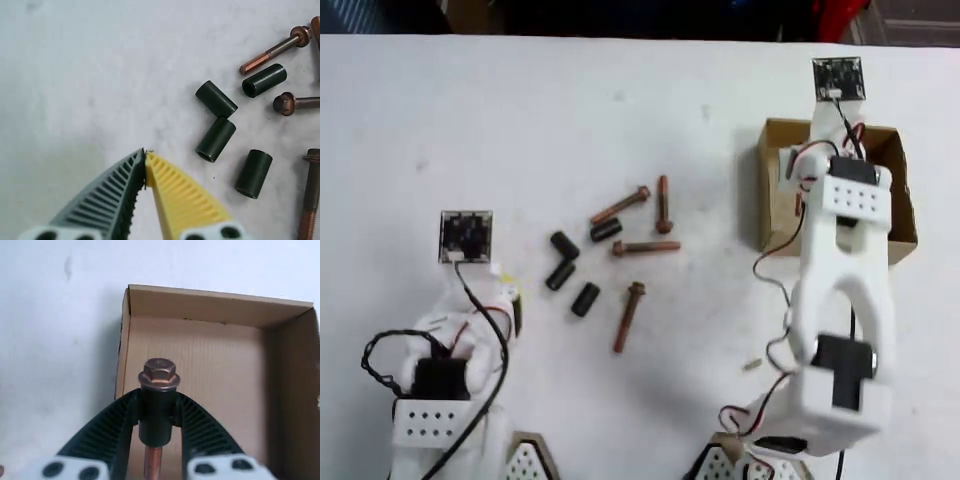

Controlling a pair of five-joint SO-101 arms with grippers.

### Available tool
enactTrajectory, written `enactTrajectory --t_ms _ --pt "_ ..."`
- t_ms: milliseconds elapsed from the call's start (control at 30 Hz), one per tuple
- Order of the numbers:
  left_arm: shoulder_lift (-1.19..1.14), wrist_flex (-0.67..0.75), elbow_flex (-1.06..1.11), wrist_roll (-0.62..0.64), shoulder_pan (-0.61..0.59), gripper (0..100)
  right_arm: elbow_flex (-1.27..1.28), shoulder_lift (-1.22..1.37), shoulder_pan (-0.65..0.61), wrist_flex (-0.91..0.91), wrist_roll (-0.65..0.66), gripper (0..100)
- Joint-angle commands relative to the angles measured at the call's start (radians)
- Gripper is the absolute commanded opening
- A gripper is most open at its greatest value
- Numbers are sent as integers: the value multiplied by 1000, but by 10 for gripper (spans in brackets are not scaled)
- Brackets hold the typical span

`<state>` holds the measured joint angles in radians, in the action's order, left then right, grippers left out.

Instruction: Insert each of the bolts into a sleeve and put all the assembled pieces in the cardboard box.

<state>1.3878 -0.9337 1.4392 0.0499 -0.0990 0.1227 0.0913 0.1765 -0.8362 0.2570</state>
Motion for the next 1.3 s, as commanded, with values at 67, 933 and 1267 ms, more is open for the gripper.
enactTrajectory --t_ms 67,933,1267 --pt "10 35 -2 -9 -5 23 -178 143 10 28 12 17" --pt "10 41 12 -11 -2 23 -285 358 -73 27 12 49" --pt "10 41 12 -11 -2 23 -288 341 -67 27 12 121"
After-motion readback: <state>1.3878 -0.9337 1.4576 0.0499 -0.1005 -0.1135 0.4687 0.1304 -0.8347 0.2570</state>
